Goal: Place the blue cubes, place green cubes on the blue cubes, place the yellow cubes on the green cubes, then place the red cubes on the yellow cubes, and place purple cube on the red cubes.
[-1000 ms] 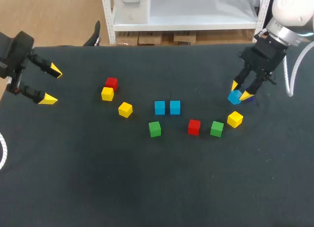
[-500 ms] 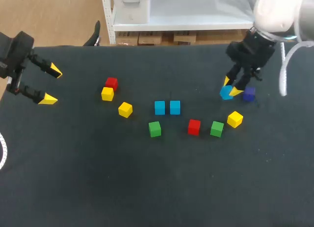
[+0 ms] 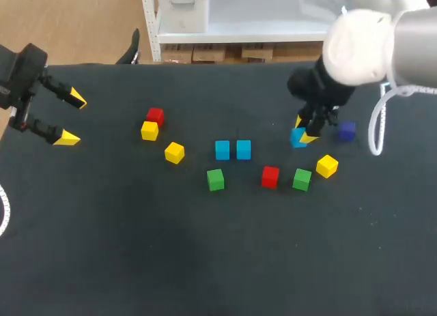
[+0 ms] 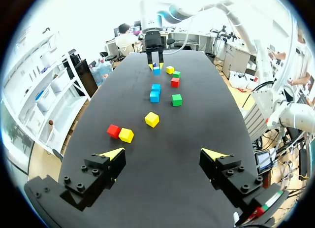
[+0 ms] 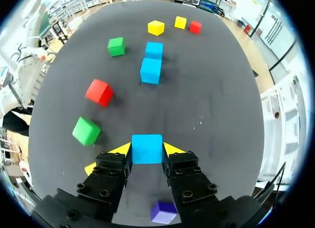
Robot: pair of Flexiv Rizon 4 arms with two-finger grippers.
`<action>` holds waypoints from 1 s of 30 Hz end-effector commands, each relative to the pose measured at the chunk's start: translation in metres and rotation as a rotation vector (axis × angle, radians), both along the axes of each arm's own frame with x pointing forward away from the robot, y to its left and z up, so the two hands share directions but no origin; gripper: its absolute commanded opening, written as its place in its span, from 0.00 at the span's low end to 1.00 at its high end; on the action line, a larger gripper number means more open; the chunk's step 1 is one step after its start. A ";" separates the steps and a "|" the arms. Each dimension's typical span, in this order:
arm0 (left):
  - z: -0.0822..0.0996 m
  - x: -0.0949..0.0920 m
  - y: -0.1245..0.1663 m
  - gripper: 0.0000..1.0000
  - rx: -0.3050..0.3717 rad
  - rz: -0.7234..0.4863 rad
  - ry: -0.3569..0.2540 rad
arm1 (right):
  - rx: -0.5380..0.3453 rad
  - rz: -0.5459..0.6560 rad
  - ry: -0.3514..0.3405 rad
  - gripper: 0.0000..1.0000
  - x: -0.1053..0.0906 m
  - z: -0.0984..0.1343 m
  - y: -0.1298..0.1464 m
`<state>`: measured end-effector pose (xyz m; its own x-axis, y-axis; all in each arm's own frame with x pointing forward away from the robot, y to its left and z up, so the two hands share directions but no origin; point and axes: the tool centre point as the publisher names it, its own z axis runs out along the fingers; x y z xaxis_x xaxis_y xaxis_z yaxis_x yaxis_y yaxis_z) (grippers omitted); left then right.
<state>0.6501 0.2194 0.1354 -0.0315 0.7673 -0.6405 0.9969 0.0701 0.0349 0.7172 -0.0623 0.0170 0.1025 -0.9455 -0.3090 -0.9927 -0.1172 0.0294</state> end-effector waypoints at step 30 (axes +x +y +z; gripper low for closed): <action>-0.001 0.001 0.000 1.00 -0.001 -0.003 -0.001 | -0.018 -0.190 -0.029 0.00 -0.010 -0.006 0.067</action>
<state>0.6501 0.2193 0.1355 -0.0314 0.7674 -0.6404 0.9969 0.0700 0.0349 0.7102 0.0030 0.0119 -0.0695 -0.9543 -0.2905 -0.9975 0.0690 0.0122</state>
